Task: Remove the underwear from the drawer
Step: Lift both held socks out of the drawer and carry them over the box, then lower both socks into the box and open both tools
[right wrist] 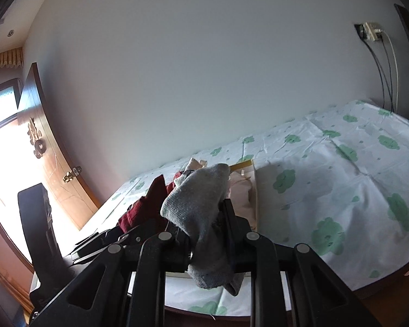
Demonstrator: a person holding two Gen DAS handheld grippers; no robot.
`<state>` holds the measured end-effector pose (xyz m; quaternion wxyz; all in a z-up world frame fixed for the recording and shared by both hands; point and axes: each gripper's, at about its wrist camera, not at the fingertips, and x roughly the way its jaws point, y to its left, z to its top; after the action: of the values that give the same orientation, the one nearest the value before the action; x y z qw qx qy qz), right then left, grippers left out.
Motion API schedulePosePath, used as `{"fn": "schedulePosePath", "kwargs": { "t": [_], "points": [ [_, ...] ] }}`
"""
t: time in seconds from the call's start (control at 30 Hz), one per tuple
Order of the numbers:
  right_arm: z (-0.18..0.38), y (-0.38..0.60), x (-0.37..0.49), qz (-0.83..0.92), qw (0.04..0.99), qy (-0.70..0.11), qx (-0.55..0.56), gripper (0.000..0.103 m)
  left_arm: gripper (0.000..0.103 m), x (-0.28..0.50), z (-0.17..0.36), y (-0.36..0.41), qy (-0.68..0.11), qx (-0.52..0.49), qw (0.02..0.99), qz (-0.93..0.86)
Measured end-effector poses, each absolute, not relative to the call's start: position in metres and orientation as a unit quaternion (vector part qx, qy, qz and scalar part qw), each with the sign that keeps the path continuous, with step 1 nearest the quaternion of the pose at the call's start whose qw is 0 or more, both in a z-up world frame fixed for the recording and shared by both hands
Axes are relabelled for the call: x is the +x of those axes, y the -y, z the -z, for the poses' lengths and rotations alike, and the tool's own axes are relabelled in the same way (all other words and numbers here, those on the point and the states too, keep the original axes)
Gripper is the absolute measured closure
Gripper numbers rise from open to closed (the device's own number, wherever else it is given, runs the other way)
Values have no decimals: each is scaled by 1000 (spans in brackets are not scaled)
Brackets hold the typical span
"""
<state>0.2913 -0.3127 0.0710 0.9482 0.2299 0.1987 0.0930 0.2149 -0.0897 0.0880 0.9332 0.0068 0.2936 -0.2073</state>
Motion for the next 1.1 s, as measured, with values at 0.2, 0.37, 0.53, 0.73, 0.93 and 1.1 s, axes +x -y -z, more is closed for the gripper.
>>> {"fn": "schedulePosePath", "kwargs": {
  "t": [0.2, 0.37, 0.53, 0.73, 0.93, 1.1],
  "points": [
    [-66, 306, 305, -93, 946, -209, 231, 81, 63, 220, -81, 100, -302, 10, 929, 213],
    [-67, 308, 307, -83, 947, -211, 226, 81, 63, 222, -77, 112, -306, 19, 925, 226],
    [-66, 310, 312, -79, 948, -218, 219, 81, 63, 226, -80, 111, -306, 21, 926, 222],
    [-73, 316, 327, -77, 948, -217, 220, 81, 63, 238, -96, 102, -293, 19, 933, 208],
    [-88, 320, 347, -85, 950, -219, 207, 81, 63, 248, -101, 88, -296, 7, 936, 188],
    [-82, 319, 369, -97, 937, -252, 221, 81, 63, 254, -82, 88, -324, 10, 928, 183]
  ]
}}
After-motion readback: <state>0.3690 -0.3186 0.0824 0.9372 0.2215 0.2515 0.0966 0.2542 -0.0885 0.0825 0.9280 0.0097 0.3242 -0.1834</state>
